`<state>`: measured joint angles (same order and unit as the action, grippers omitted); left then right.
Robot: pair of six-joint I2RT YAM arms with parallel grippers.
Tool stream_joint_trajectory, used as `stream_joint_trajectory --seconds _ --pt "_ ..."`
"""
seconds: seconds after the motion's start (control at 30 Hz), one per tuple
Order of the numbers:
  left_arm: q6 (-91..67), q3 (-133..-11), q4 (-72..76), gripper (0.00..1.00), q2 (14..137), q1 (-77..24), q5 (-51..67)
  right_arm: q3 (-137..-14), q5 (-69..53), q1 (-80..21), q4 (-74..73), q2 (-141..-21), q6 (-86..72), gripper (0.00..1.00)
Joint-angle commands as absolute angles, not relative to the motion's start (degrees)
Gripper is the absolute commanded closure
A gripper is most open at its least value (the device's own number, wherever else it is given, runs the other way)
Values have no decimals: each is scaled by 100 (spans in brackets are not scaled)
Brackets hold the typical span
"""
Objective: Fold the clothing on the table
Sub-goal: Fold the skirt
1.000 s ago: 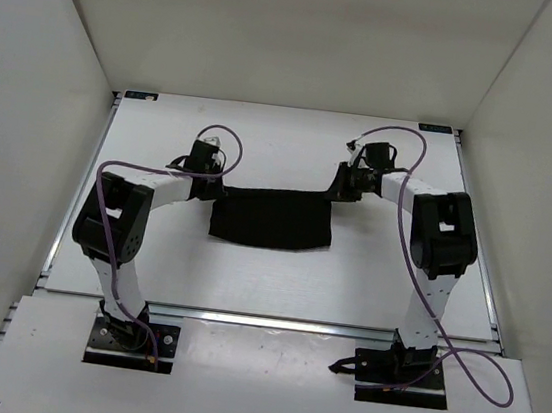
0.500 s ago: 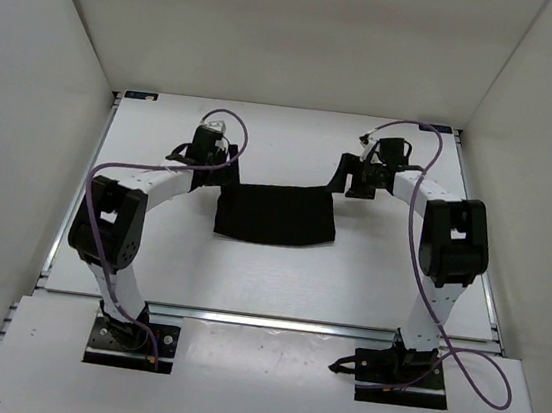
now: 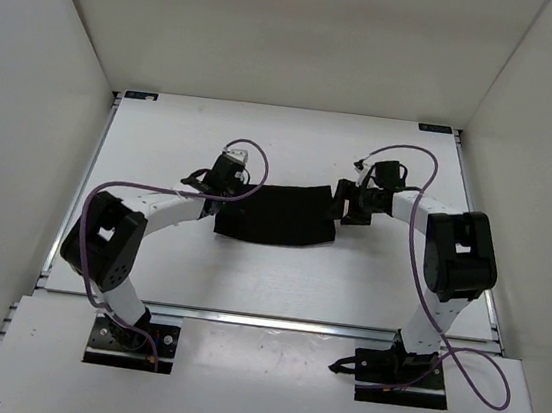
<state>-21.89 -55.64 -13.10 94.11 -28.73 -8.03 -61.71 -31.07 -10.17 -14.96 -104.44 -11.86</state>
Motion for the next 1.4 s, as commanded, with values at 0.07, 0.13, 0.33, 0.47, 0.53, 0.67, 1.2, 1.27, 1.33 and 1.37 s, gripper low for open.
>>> stream_joint_trajectory --seconds 0.07,0.13,0.33,0.47,0.53,0.67,1.2,1.27,1.33,1.37 --pt "-2250 -5563 -1415 94 9536 -2690 -1151 -6363 -3208 -1204 -1292 -10722 -1204 35" --pt "-2285 -5546 -1476 100 9711 -2628 -1203 -6398 -3208 -1195 -1301 -10845 -1247 41" --pt "-2232 -5897 -1503 100 10309 -2671 -1221 -6302 -3068 -1265 -1415 -11206 -1362 54" --pt "-2197 -6275 -1766 100 10661 -2786 -1301 -6240 -3067 -1266 -1371 -11311 -1476 70" --pt "-2162 -6354 -1802 100 10740 -2812 -1231 -6319 -3137 -1239 -1388 -11425 -1494 82" --pt "-2268 -6600 -2030 100 10942 -2681 -836 -6617 -3269 -1186 -1529 -11619 -1538 100" --pt "-2742 -7145 -1856 100 11654 -3278 570 -10711 -2338 -1510 -4632 -11689 -659 100" --pt "-2795 -7294 -1759 100 11750 -3278 649 -10741 -2443 -1696 -4562 -11663 -677 100" --pt "-2865 -7426 -1705 100 11838 -3235 738 -10653 -2417 -2011 -4448 -11654 -764 100" --pt "-2883 -7453 -1696 100 11856 -3243 773 -10583 -2408 -2091 -4404 -11611 -782 100"
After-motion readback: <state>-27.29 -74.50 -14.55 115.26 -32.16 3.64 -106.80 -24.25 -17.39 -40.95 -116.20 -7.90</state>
